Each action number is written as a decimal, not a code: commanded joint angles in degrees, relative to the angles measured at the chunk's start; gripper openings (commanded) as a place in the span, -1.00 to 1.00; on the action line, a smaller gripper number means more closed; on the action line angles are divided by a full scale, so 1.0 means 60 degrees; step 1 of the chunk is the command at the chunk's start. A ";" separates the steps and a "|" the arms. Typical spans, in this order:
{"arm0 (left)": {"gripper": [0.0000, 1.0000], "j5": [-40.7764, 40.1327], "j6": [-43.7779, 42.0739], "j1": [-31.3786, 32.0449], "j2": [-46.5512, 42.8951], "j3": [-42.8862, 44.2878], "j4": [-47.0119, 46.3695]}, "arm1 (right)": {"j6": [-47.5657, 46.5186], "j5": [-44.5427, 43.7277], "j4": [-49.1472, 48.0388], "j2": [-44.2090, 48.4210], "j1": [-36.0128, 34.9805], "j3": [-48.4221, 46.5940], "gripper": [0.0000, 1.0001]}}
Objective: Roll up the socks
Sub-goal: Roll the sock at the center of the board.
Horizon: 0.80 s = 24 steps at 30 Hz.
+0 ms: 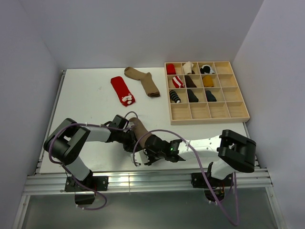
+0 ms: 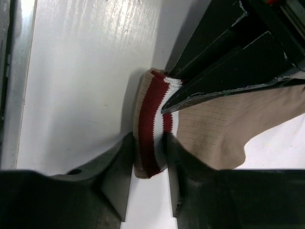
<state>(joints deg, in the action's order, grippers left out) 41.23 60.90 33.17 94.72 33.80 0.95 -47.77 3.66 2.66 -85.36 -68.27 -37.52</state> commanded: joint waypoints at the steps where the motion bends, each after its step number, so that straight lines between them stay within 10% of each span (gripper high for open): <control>1: -0.95 0.0013 -0.0175 -0.0020 -0.0068 -0.0008 0.0106 | 0.0124 -0.0039 0.0128 -0.0289 -0.0004 -0.0338 -0.35; 11: -0.39 -0.1783 -0.0072 -0.0108 -0.1427 -0.0360 -0.0465 | 0.0857 0.2800 0.3845 -0.1223 0.1475 -0.2768 -0.64; 24: -0.23 -0.5391 0.0498 -0.0533 -0.5645 -0.2773 -0.1462 | 0.0594 0.6215 0.7993 -0.4214 0.3277 -0.6050 -0.64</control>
<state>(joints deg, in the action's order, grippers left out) 16.14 62.26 30.33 67.29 20.78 -4.82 -43.38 34.41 41.45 -107.63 -50.19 -70.70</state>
